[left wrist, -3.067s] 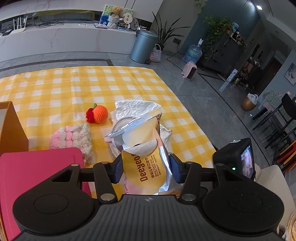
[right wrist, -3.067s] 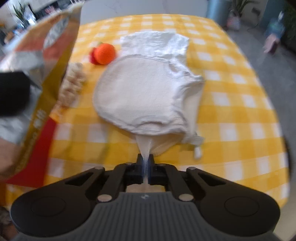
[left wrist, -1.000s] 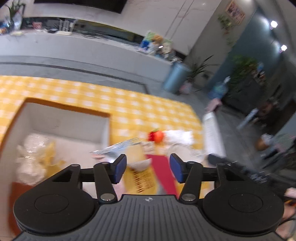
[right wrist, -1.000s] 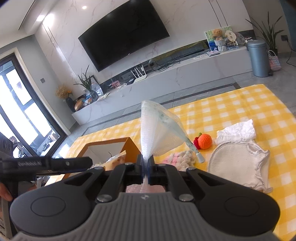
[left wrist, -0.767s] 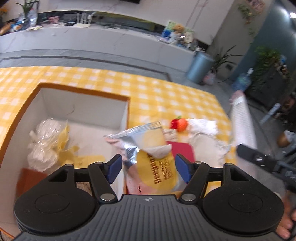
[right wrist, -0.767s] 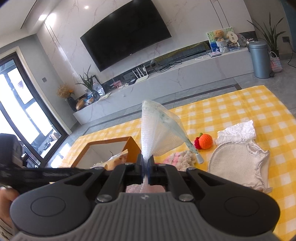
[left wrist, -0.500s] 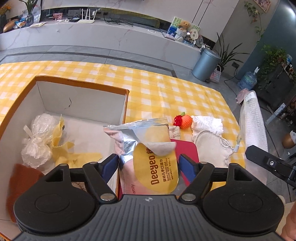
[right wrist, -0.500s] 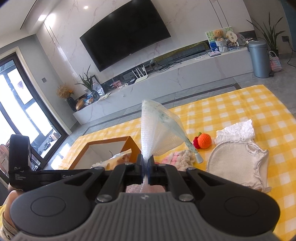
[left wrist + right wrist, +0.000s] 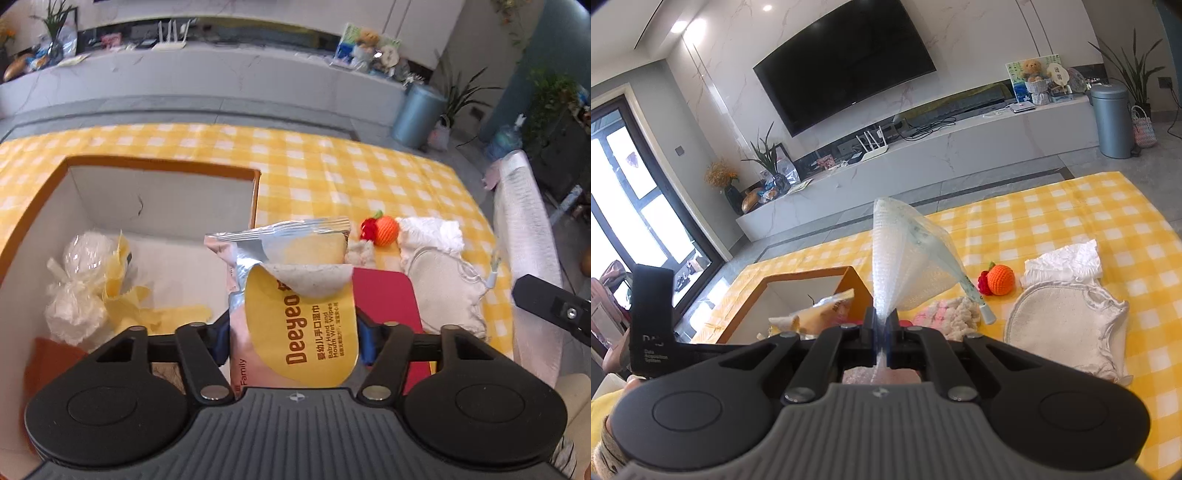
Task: Organize soft objects
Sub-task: 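Carry the Deeyeo packet and white cloth toward the cardboard box with both tools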
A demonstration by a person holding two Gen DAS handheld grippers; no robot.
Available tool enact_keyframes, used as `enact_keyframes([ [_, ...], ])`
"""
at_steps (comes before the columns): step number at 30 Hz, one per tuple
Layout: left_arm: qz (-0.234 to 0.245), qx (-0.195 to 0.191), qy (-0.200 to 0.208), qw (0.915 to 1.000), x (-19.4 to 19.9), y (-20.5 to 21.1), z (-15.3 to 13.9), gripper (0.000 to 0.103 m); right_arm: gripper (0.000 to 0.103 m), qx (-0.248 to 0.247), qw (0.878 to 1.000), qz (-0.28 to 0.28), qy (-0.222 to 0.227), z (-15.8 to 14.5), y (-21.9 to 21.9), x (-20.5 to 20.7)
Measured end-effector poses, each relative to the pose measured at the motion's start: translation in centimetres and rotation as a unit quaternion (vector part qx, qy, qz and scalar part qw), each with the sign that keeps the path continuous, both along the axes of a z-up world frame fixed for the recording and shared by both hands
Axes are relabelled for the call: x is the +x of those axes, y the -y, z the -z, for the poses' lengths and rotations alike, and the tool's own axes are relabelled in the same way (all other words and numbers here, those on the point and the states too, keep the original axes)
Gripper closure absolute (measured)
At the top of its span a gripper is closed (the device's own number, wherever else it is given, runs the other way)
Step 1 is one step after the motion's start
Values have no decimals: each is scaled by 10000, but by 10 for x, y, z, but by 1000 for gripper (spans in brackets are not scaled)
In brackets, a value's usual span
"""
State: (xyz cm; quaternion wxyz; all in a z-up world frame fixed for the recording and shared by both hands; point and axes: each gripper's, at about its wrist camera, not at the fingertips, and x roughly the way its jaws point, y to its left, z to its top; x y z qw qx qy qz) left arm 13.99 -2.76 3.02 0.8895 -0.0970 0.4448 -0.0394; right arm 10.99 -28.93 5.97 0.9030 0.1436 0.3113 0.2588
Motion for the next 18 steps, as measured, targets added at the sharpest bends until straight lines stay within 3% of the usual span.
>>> enact_keyframes([
  [4, 218, -105, 102, 9997, -5, -10, -6, 43, 102, -75, 10000, 5, 0, 0, -3, 1],
  [18, 235, -532, 1073, 9925, -38, -61, -59, 43, 102, -453, 9988, -131, 108, -10, -35, -6],
])
